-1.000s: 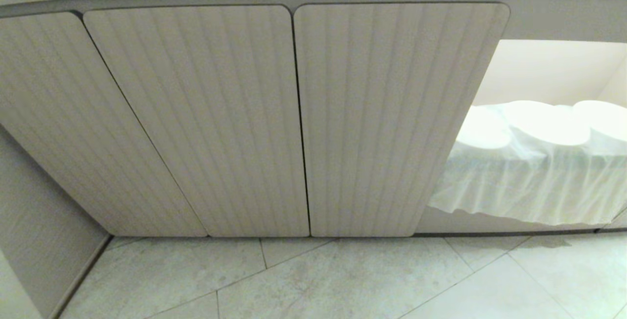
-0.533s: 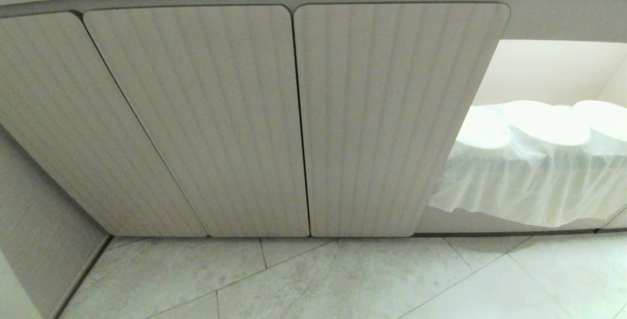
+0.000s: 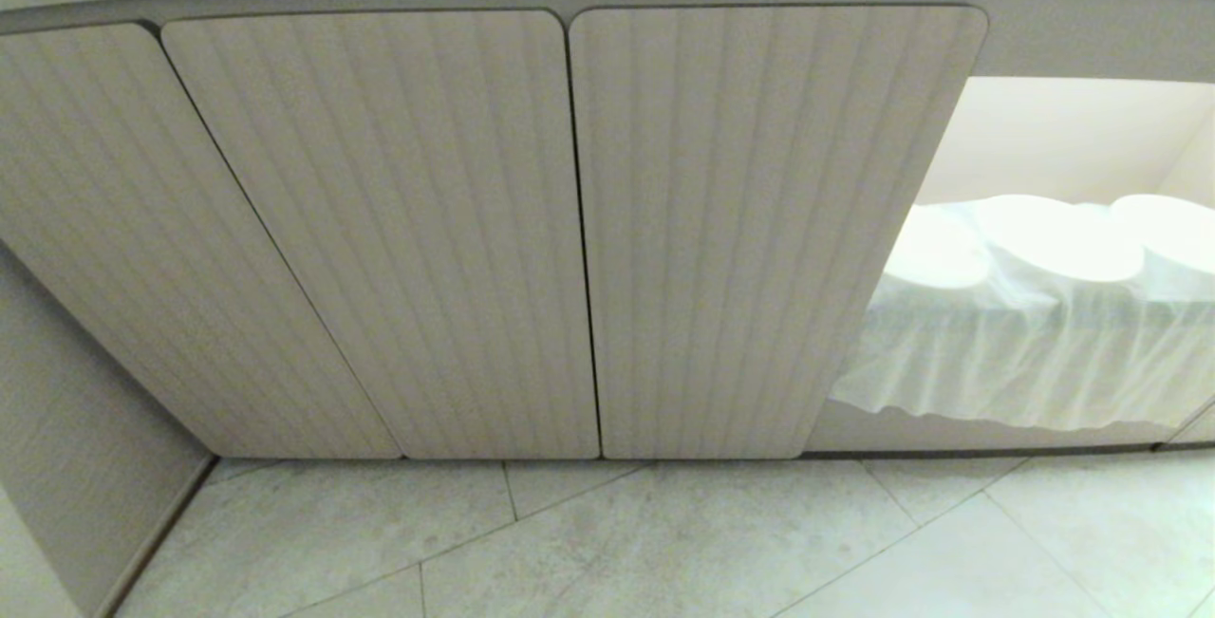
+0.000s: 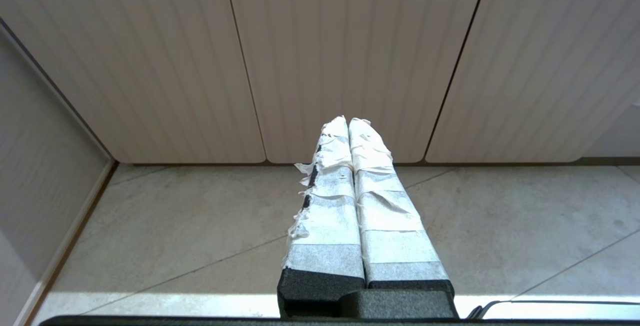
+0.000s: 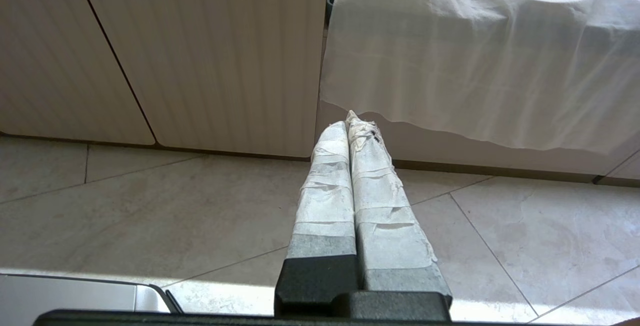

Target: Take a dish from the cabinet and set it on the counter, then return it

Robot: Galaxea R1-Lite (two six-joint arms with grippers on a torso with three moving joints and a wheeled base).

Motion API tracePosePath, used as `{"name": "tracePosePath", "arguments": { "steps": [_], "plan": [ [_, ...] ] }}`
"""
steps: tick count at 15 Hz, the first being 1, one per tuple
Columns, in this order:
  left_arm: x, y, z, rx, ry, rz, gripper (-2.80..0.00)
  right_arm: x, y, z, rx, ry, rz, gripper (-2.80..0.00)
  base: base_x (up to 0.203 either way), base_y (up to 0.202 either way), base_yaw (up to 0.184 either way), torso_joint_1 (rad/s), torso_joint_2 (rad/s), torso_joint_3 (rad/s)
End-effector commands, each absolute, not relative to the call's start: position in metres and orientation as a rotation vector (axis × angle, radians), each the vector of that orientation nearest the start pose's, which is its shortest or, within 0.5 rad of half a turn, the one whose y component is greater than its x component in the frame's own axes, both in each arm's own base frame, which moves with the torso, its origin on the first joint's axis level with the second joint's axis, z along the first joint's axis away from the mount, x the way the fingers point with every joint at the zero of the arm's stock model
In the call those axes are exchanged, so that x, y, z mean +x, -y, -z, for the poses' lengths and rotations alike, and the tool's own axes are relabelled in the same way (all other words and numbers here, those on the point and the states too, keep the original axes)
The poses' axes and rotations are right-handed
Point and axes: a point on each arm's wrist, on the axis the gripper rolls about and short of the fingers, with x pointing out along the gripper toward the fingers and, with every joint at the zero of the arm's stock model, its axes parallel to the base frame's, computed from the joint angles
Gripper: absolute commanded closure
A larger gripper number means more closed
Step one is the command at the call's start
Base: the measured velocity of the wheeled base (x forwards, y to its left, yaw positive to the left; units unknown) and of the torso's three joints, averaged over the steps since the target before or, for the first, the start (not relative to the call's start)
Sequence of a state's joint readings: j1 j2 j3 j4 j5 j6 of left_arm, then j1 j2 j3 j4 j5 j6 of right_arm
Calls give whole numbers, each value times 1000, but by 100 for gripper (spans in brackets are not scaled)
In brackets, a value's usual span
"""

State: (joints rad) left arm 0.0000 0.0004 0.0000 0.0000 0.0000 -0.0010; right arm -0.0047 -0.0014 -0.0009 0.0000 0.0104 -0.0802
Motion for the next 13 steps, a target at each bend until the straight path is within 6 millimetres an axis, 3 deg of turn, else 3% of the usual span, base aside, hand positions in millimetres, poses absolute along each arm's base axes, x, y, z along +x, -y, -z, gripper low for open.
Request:
{"name": "tracePosePath", "arguments": {
  "steps": [1, 13],
  "plan": [
    [-23, 0, -75, -2, 0, 0, 0, -23, 0, -76, -81, 2, -6, 0, 0, 0, 0, 0, 0, 0],
    [-23, 0, -75, -2, 0, 0, 0, -23, 0, -75, -35, 0, -3, 0, 0, 0, 0, 0, 0, 0]
  ]
}}
